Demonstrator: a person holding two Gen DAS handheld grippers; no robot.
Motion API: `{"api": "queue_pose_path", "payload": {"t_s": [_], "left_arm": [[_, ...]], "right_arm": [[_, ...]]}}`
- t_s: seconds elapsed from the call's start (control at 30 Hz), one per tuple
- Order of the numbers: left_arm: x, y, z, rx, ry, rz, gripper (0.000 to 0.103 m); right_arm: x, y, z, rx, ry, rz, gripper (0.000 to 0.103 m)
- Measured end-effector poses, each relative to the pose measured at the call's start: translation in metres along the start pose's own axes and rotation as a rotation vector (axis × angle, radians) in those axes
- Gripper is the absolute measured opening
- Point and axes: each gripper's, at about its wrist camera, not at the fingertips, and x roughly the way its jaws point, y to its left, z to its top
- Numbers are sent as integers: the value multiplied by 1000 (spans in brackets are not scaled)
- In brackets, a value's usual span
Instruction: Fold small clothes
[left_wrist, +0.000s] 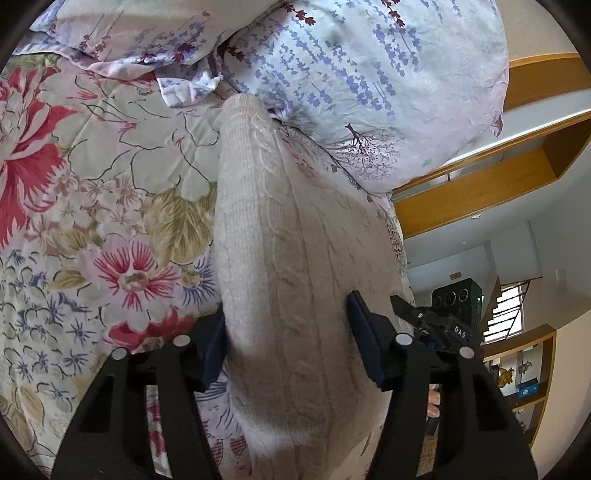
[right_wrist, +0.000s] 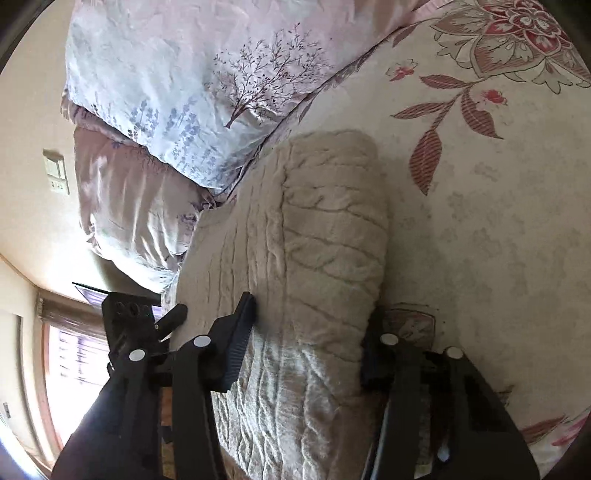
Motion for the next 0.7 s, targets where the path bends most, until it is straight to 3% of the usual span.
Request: {"api": "queue_pose_path", "payload": {"t_s": [0.17, 0.43, 0.57, 0.7], "left_arm": [[-5, 8, 2, -49, -10, -55, 39], [-53, 8, 4, -24, -49, -131, 36], [-95, 22, 7, -18, -98, -117, 36], [-141, 45, 3, -18, -148, -63, 36]], "right_arm": [[-11, 16, -9, -19, -69, 22, 29], [-6, 74, -26, -120, -102, 51, 28], [22, 105, -30, -176, -86, 96, 28], [60, 140, -44, -274, -48, 73, 27]]}}
